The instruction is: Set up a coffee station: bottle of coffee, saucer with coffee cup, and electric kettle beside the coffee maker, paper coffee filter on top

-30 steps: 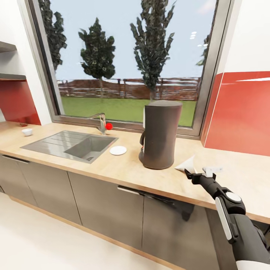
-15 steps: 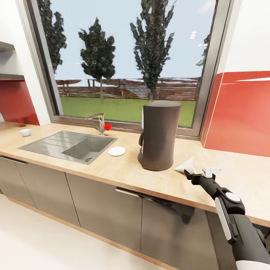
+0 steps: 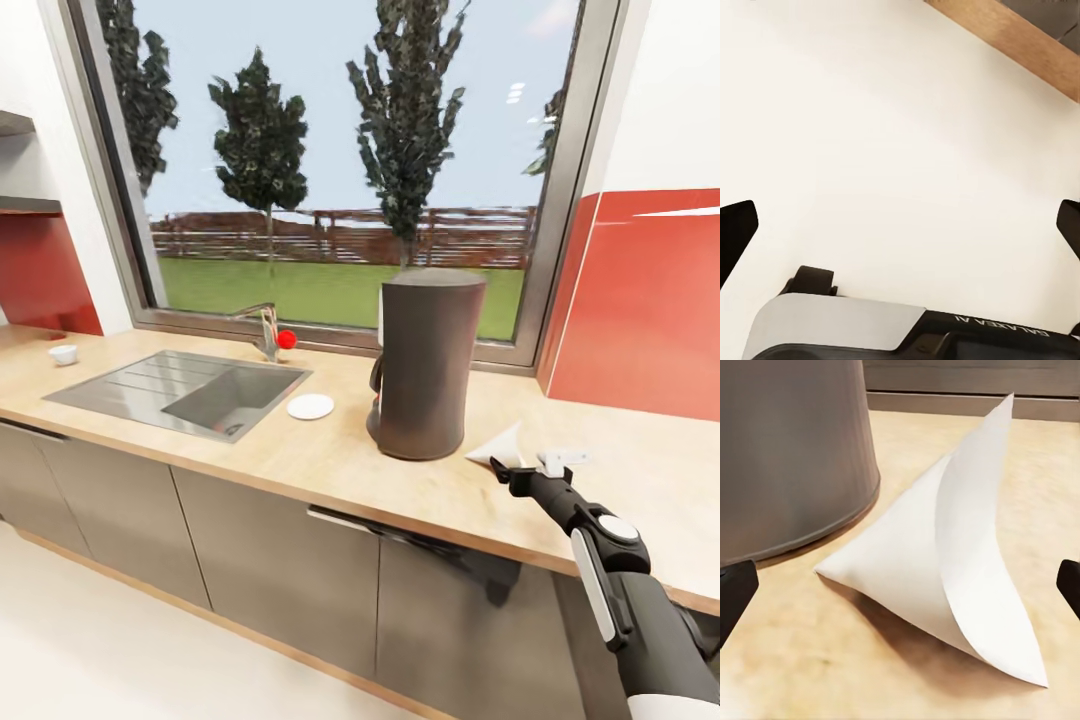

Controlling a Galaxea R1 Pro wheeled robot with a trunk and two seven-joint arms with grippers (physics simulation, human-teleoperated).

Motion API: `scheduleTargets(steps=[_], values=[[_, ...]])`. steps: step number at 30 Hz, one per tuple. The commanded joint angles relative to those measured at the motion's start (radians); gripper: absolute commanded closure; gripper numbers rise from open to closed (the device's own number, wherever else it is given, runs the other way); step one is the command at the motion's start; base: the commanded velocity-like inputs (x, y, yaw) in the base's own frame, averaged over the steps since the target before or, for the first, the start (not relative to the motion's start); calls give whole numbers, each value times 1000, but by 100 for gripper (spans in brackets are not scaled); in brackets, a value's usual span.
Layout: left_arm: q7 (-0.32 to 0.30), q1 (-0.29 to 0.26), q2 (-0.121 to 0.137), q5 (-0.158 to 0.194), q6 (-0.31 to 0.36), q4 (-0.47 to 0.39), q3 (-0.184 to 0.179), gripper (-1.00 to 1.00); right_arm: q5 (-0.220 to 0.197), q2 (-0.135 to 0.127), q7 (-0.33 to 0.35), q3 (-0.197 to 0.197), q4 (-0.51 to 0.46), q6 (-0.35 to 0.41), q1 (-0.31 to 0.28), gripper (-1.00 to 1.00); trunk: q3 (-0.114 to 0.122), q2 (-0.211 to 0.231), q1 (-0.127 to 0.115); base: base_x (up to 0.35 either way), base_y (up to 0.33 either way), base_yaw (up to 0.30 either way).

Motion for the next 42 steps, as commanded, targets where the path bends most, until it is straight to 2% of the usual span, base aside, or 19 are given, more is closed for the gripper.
scheduleTargets(steps=[1, 11, 42], values=[[0, 0, -1, 5, -1, -1, 2, -100, 0, 0, 5, -2, 1, 6, -1, -100, -1, 0, 0, 142, 0, 0], [0, 0, -1, 5, -1, -1, 2, -100, -1, 0, 5, 35, 7, 5, -1, -100, -1, 0, 0, 63, 0, 0], [0, 0, -1, 5, -1, -1, 2, -100, -1, 0, 5, 40, 7, 5, -1, -100, -1, 0, 0, 9, -17, 0]])
